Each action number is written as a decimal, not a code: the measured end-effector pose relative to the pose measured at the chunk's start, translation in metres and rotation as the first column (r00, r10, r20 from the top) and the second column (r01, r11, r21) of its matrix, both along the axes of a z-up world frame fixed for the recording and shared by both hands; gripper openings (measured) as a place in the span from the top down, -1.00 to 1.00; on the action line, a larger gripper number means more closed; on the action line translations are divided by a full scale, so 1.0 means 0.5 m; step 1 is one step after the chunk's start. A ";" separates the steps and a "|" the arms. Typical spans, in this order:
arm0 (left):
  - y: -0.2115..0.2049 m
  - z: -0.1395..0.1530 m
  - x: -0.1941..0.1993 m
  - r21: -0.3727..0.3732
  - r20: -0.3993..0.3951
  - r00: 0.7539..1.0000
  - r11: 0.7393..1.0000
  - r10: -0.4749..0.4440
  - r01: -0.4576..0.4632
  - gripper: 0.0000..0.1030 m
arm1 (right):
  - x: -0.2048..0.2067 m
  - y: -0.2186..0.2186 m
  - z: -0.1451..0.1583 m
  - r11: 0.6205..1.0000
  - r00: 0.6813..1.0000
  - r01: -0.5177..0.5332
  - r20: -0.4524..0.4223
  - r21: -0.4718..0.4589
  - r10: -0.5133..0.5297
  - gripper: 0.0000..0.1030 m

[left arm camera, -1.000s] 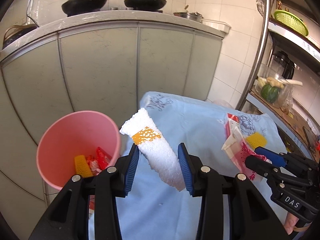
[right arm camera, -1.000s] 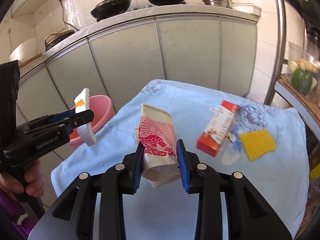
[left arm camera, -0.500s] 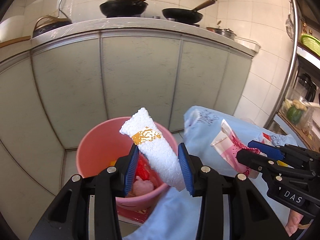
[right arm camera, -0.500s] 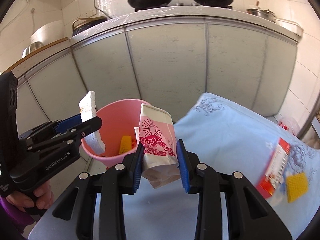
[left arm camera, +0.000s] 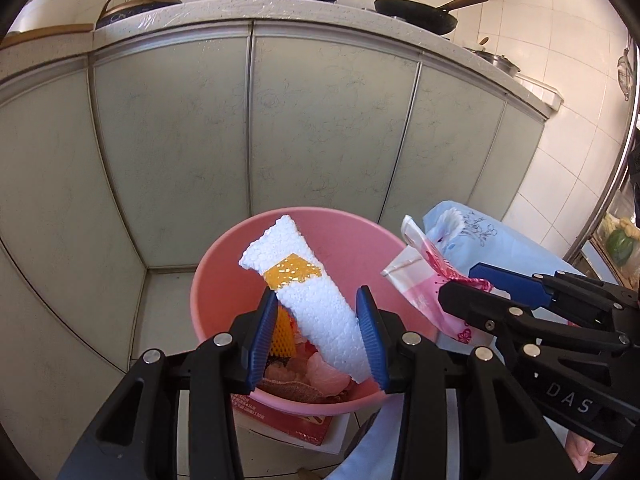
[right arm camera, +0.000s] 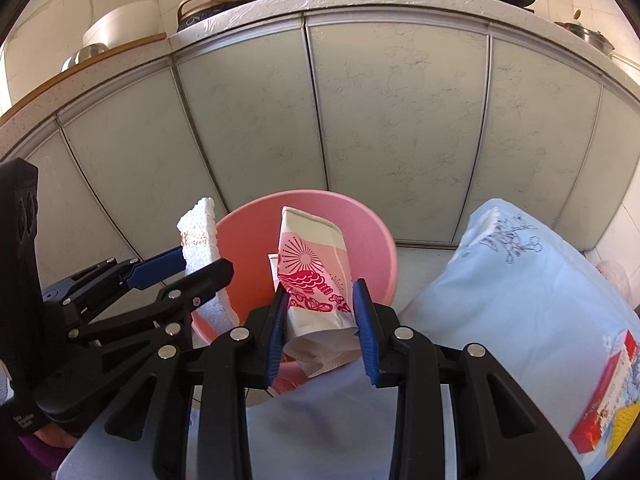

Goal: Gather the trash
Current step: 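Open both tools to drop the foam strip and wrapper into the bucket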

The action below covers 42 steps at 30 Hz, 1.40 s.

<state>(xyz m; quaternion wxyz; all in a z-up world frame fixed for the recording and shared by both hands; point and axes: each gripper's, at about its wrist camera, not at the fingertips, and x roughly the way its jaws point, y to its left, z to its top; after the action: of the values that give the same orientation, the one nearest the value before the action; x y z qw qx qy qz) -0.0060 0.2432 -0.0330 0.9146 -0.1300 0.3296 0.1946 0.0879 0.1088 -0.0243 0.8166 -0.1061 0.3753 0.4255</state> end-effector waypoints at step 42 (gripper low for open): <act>0.031 -0.013 -0.016 -0.031 -0.032 0.996 0.996 0.081 -0.082 0.05 | 0.033 0.034 0.022 0.998 0.999 0.006 -0.037 0.067 -0.004 0.12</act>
<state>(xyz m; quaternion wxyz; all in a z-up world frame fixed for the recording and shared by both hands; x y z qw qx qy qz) -0.0138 0.2585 -0.0396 0.8986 -0.1553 0.3410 0.2284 0.1045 0.1259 -0.0133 0.8137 -0.0697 0.3762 0.4376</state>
